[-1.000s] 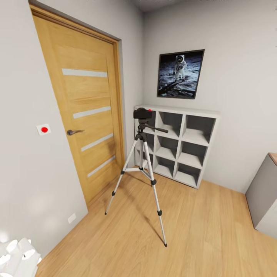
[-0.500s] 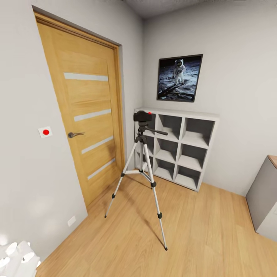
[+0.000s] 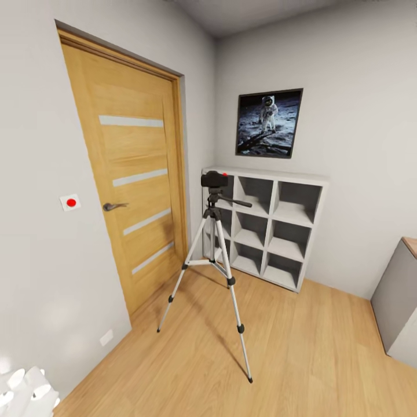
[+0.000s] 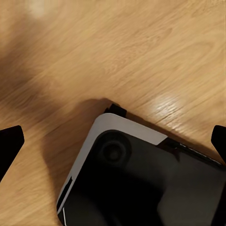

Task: Attach the digital camera to the camera tripod in the bedroom.

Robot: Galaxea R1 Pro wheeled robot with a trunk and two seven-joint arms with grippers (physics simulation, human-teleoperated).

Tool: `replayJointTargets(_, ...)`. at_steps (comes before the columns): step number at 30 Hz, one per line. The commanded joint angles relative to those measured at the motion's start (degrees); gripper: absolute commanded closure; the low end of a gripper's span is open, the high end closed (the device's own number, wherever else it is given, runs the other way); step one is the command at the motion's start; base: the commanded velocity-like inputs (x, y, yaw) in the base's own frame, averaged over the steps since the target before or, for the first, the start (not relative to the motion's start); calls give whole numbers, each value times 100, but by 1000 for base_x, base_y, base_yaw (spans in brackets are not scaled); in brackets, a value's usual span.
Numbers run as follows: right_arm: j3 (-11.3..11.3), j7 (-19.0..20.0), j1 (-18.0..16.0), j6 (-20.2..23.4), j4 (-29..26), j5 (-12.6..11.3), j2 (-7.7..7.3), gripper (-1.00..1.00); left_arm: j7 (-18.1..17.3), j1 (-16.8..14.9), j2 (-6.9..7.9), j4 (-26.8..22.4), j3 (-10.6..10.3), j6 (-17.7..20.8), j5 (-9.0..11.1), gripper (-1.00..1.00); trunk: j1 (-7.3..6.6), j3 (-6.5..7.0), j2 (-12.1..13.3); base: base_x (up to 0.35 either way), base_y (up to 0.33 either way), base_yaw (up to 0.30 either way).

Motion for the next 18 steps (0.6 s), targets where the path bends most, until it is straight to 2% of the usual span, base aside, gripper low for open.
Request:
replayJointTargets(1,-10,18,-5,4,9,-9,-2,-100,31,1,2,-10,-48,-9,36,-100,2,7,-3,0,0,0)
replayJointTargets(10,-16,10,17,-5,10,-23,-1,-100,31,1,2,-10,-47,-9,36,-100,2,88,-3,0,0,0)
replayJointTargets(15,-23,9,162,-56,9,-58,4,-100,36,1,2,-14,-42,-9,40,-100,2,133,-3,0,0,0)
replayJointTargets(18,-32,9,315,-253,9,-70,33,-100,33,1,-10,-18,-48,-11,35,-100,2,160,-3,0,0,0)
